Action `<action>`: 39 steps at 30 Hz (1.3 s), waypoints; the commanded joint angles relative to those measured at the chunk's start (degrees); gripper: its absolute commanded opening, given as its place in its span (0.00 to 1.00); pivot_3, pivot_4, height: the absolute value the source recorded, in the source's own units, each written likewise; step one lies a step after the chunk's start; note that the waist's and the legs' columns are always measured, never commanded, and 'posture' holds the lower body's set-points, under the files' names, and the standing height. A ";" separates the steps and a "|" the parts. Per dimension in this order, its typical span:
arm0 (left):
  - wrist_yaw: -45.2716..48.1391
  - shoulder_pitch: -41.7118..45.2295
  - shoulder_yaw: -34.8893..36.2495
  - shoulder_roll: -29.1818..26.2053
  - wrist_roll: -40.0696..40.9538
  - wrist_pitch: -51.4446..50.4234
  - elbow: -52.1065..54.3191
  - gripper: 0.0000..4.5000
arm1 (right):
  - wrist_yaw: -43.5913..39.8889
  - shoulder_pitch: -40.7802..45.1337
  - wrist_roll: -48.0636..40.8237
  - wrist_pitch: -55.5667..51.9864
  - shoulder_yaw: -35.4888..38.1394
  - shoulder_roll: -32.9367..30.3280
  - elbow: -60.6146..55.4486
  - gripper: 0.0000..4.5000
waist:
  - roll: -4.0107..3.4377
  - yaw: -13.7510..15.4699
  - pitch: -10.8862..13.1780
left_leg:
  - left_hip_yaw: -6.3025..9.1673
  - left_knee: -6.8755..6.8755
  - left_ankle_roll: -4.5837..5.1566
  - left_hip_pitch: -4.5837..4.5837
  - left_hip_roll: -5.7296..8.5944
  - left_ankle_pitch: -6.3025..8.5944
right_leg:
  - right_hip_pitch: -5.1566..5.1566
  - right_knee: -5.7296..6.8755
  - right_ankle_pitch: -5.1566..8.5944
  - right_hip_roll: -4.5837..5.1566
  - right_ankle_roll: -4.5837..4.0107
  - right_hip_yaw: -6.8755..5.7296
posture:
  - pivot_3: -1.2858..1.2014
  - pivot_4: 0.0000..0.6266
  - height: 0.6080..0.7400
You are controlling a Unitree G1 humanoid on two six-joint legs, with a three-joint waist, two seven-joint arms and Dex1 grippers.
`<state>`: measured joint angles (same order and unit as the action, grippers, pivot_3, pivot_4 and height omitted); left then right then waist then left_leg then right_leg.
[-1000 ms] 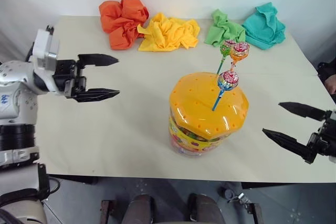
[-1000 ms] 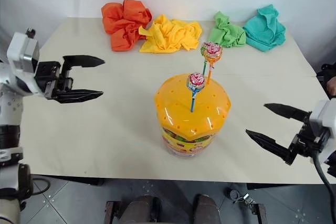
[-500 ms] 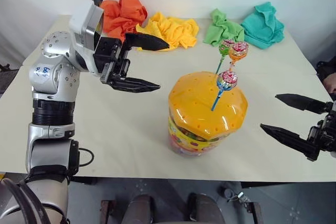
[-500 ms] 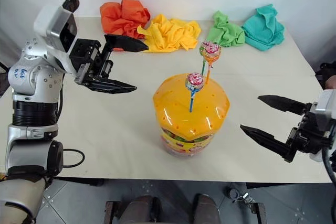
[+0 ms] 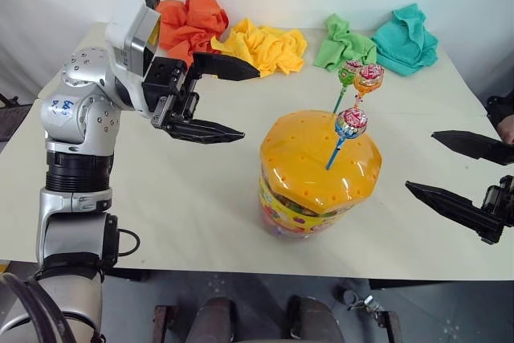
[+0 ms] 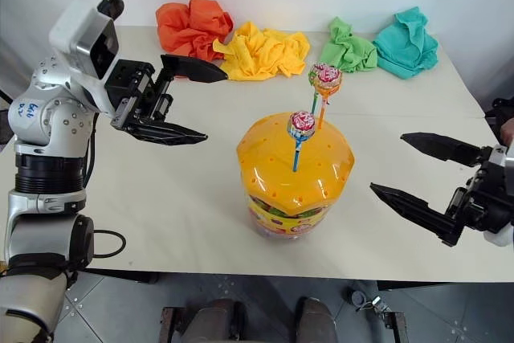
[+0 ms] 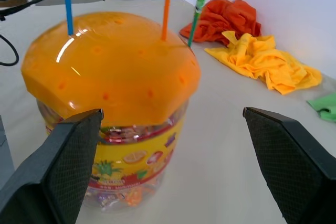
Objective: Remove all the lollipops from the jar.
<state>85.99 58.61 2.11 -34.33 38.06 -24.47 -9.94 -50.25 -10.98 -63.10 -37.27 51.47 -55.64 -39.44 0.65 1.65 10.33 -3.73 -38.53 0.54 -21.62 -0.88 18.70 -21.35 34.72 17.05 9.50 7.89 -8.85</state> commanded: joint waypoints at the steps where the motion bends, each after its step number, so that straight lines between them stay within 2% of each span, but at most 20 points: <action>1: 2.28 2.57 -0.18 1.33 2.97 -1.76 2.73 1.00 | -0.40 -1.26 -0.29 0.15 2.15 0.50 -0.54 0.99 | 0.01 0.06 0.00 | 0.00 -0.02 0.00 -0.01 0.00 0.00 | 0.00 0.00 0.00 0.00 0.00 0.00 | 0.52 0.24 1.00; 8: -1.40 3.75 -2.42 2.15 6.45 -12.43 8.18 1.00 | -3.46 -5.71 2.43 1.80 2.85 3.38 0.51 0.99 | 0.06 0.00 0.03 | 0.07 -0.29 0.04 -0.18 -0.02 0.03 | -0.02 0.06 0.00 0.00 0.00 -0.05 | 0.52 0.24 1.00; 14: -1.99 2.70 -3.55 4.62 7.82 -15.31 9.76 1.00 | -3.92 -4.22 3.76 3.16 0.77 3.00 1.85 0.99 | 0.06 -0.01 0.04 | 0.08 -0.38 0.04 -0.17 -0.03 0.03 | -0.02 0.14 0.00 0.00 0.00 -0.04 | 0.52 0.24 1.00; 22: -0.18 4.89 -5.33 12.15 6.44 -13.92 1.94 1.00 | -2.53 -1.56 4.77 3.19 -1.90 3.10 2.17 0.99 | 0.06 0.13 0.04 | 0.13 -0.48 0.05 -0.26 -0.01 0.03 | -0.03 0.14 0.00 0.00 0.00 -0.07 | 0.52 0.24 1.00; 31: 0.62 7.75 -10.34 15.68 0.61 -11.27 -1.92 1.00 | -0.61 -2.80 4.52 2.79 -1.20 4.19 0.87 0.99 | 0.06 0.31 0.04 | 0.18 -0.55 0.05 -0.43 -0.01 0.03 | -0.13 0.13 0.00 0.00 0.00 -0.14 | 0.52 0.24 1.00; 39: 0.30 8.77 -11.48 17.08 -0.08 -12.59 0.37 1.00 | 0.86 -3.38 3.73 3.14 -0.77 4.91 -0.62 0.99 | 0.06 0.38 0.03 | 0.18 -0.55 0.06 -0.43 -0.01 0.04 | -0.13 0.13 -0.01 0.00 0.01 -0.13 | 0.52 0.24 1.00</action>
<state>85.90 66.09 -9.28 -16.97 37.93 -36.87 -11.82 -49.66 -14.38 -57.99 -34.99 48.72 -51.10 -38.45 0.70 2.03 10.36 -3.54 -39.09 0.60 -22.05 -0.89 18.74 -21.48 34.84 17.04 9.50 7.90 -8.98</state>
